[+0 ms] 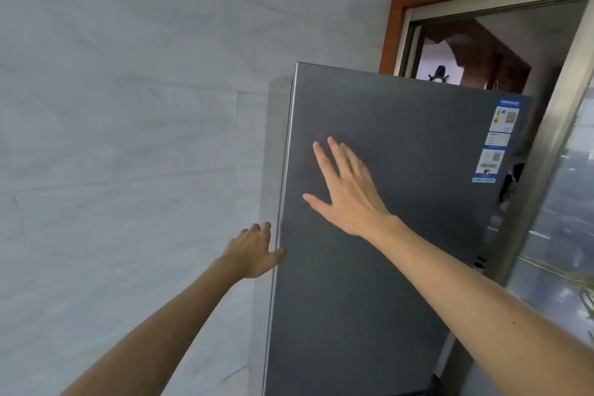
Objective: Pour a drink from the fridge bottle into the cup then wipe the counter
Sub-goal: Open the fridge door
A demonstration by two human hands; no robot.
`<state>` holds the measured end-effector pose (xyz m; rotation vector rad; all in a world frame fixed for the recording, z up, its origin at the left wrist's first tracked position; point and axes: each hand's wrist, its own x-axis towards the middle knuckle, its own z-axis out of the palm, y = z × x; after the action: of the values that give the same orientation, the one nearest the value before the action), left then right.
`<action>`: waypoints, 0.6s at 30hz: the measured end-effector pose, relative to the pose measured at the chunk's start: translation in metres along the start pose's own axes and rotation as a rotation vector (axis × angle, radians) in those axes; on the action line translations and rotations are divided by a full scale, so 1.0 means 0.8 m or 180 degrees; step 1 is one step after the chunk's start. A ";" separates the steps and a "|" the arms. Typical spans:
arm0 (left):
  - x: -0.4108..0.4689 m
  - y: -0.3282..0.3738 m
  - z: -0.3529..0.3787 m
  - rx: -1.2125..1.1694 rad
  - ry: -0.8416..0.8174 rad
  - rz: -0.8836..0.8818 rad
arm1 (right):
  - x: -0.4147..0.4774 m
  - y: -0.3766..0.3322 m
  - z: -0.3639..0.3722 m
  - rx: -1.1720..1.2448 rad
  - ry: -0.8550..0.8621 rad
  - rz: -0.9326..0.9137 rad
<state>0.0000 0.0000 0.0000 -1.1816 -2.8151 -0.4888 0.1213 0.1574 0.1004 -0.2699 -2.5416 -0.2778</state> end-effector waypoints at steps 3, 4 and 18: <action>0.016 -0.008 0.014 -0.0605 0.0004 0.0258 | 0.037 -0.010 0.020 -0.0067 0.0592 -0.0010; 0.018 -0.010 0.019 -0.0773 -0.0011 0.0384 | 0.048 -0.014 0.026 -0.0088 0.0719 -0.0020; 0.040 0.011 0.091 -0.3077 0.0426 0.0387 | 0.102 -0.035 0.089 -0.0379 0.1428 0.0407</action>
<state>-0.0112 0.0498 -0.0614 -1.3030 -2.3481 -1.9473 0.0107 0.1592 0.0832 -0.3688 -2.0602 -0.3925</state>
